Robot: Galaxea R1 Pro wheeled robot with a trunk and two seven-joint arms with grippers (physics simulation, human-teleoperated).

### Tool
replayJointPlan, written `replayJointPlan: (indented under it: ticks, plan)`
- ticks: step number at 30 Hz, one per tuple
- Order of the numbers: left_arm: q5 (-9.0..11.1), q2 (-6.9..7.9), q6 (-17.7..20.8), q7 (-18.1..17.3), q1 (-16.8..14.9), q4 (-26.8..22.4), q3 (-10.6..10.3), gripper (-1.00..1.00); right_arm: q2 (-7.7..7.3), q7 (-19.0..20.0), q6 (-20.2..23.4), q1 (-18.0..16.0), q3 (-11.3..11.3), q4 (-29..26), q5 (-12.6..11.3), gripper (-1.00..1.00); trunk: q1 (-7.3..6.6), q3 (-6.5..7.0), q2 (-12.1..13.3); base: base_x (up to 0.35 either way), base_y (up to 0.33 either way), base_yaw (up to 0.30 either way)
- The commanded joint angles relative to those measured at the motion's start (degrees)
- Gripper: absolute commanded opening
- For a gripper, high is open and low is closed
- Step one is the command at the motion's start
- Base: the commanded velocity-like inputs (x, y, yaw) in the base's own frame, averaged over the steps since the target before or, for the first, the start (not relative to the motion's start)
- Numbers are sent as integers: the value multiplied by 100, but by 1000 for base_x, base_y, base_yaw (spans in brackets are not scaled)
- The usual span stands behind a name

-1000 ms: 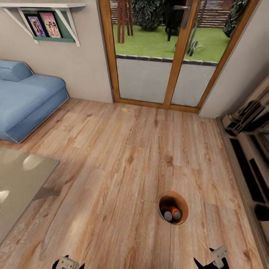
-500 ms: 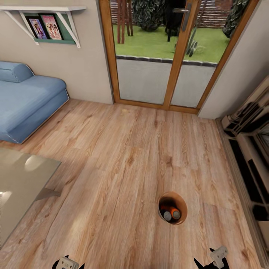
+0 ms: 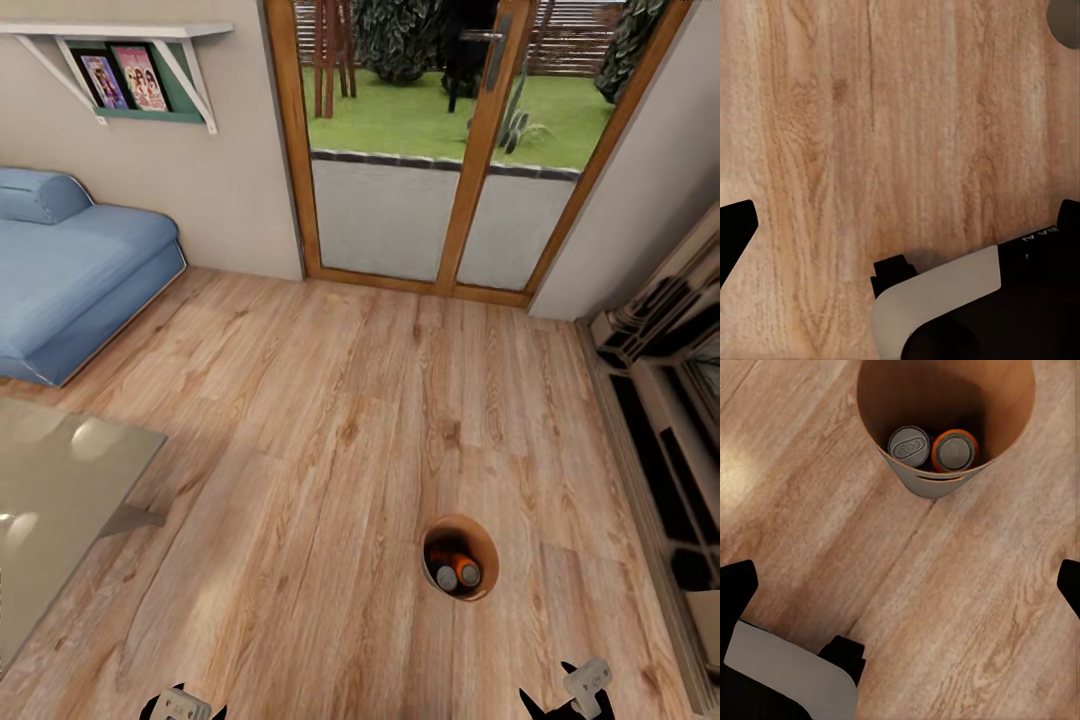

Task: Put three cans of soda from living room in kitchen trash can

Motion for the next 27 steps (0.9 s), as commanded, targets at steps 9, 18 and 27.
replayJointPlan:
  ticks: [9, 18, 27]
  plan:
    - [13, -10, 0, 0, -1, 135, 0, 100, -1, -70, -64, 2, -9, 2, -17, 100, -198, 162, 362, 0, 0, 0]
    - [14, -7, -1, 0, -1, 148, 0, 100, -9, -72, -97, 53, -6, 3, -17, 100, -396, 324, 723, 0, 0, 0]
    - [14, 7, -91, 0, -1, 234, 0, 100, -12, -73, -115, 145, -10, 3, -12, 100, -594, 485, 1084, 0, 0, 0]
